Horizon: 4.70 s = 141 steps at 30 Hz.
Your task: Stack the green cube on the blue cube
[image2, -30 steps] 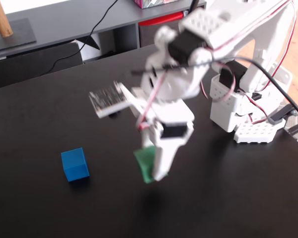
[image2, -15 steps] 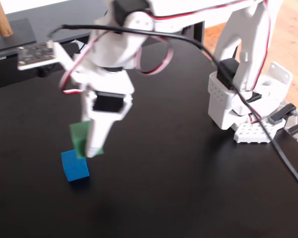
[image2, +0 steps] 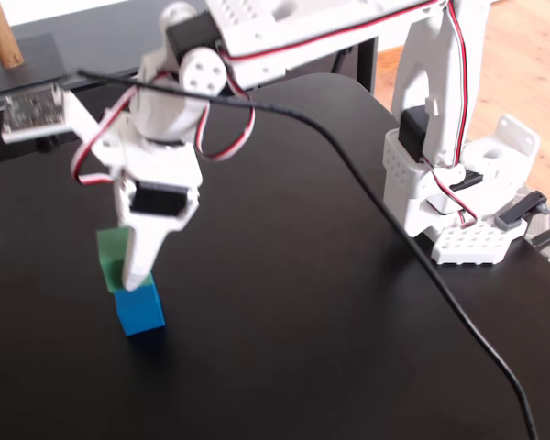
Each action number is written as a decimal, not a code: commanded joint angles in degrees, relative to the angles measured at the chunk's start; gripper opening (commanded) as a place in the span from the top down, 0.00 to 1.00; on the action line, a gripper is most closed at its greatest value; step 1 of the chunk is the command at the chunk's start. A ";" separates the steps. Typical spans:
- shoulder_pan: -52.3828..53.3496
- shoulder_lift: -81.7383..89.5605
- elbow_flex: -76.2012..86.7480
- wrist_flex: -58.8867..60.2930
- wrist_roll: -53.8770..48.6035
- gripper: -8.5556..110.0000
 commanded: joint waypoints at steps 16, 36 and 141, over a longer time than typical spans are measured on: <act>0.70 -2.20 3.78 -10.63 -2.90 0.87; 2.64 -2.29 6.06 -14.77 -6.24 0.63; -9.76 97.47 82.18 26.37 3.69 0.92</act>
